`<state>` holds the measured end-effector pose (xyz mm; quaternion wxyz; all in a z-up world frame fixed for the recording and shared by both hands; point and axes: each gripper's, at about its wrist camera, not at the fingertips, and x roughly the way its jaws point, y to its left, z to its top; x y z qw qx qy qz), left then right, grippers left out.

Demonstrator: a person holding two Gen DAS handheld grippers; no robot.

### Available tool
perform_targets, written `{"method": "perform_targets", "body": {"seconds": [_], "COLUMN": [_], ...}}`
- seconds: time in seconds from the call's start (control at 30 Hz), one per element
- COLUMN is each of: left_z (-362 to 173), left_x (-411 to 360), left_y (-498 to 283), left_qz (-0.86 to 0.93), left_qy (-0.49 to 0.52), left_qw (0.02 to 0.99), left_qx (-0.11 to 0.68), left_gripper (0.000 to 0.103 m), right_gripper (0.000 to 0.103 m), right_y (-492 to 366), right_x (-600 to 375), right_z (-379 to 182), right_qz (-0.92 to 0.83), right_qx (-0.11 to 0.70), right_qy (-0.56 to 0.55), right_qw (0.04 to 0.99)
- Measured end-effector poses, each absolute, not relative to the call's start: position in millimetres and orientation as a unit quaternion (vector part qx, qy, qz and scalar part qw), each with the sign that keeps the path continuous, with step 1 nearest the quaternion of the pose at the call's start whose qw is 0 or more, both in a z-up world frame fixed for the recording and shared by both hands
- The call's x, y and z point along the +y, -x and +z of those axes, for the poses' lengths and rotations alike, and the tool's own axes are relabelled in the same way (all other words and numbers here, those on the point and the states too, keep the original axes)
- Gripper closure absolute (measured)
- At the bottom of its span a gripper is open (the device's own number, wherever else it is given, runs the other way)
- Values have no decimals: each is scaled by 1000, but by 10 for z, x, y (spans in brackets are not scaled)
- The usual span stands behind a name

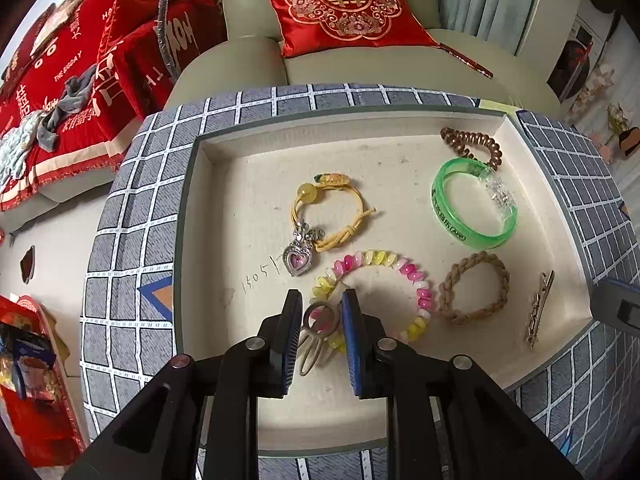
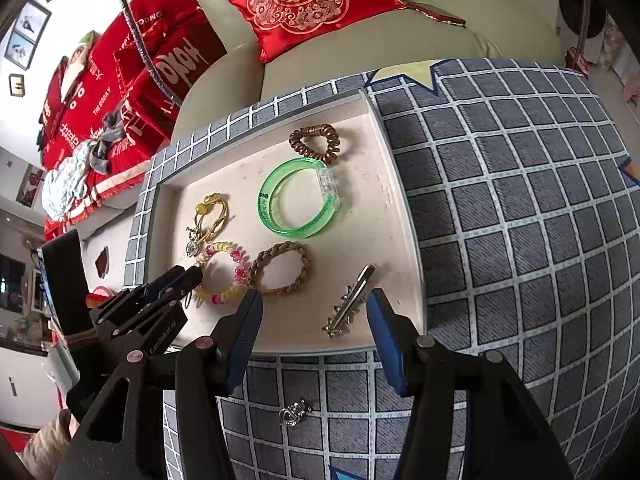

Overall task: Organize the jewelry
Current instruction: 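Lower the beige tassel clip into the tray and open the left tool, then move both tools toward the silver heart pendant and black claw clip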

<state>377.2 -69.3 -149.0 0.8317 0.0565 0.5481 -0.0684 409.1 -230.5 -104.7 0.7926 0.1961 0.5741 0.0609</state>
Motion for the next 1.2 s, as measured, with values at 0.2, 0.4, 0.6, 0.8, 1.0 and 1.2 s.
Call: {"method": "perform_targets", "body": {"seconds": [0.2,0.4,0.6,0.8,1.0,1.2], "left_z": [-1353,-1329,-1269,-1203,-1187,-1174], "left_x": [-662,-653,-637,-626,-597,-539], "left_y": [-3768,-3739,-3649,-3475,-3234,-2958], "left_qz": [-61,-60,-62,-68,-65,-64], "left_qy": [-50,-55,-53,-61,-65,-74], "left_qw": [846,844,844,843,838,835], "left_qx": [527,530,529,531,538,541], "left_gripper": [0,0,0,0,0,0], "right_gripper": [45,45,13,0,0,0], "right_y": [-4057,-4050,-3998,-3891,-3748,-3543], "right_x": [-2338,-2309,-2313,-2317,-2316,-2308], "right_z": [-1034,-1033,-948,-870,-857,-867], "right_qz": [57,59,63,59,59,59], "right_qx": [573,573,549,534,550,572], "right_qy": [-194,-192,-197,-193,-193,-196], "right_qw": [794,794,810,821,810,794]}}
